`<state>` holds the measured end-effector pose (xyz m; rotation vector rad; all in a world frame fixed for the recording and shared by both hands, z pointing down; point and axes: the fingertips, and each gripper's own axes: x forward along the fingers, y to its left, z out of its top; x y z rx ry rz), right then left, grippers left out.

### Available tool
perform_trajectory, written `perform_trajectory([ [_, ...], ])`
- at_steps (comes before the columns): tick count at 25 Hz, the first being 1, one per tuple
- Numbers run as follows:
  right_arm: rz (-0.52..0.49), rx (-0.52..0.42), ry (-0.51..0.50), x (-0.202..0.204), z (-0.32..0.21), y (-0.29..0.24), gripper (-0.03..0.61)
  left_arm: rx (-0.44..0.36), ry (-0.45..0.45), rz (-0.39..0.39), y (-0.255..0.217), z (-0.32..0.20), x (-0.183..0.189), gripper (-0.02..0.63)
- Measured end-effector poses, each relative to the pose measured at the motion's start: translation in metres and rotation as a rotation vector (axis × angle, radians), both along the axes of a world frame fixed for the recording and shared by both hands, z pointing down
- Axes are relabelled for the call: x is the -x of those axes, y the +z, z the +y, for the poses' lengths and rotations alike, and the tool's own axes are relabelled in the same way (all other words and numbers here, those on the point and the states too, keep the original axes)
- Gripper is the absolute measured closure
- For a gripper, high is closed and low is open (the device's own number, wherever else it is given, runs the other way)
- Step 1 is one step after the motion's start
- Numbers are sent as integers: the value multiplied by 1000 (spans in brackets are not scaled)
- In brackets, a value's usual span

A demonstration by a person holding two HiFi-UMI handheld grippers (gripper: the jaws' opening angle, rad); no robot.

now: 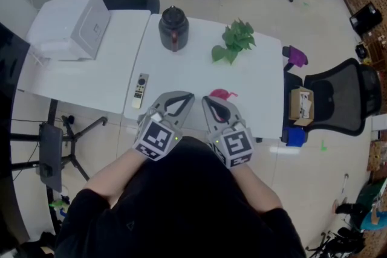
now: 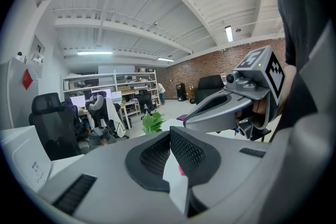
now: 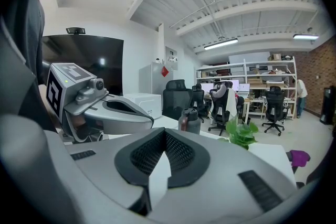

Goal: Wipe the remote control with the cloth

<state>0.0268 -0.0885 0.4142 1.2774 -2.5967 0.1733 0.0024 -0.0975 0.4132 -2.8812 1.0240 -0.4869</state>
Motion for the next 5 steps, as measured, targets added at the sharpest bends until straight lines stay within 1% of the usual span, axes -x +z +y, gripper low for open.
perform_trajectory([
  [5, 2, 16, 10, -1, 1, -1, 572, -5, 8, -6, 1, 0, -1, 612],
])
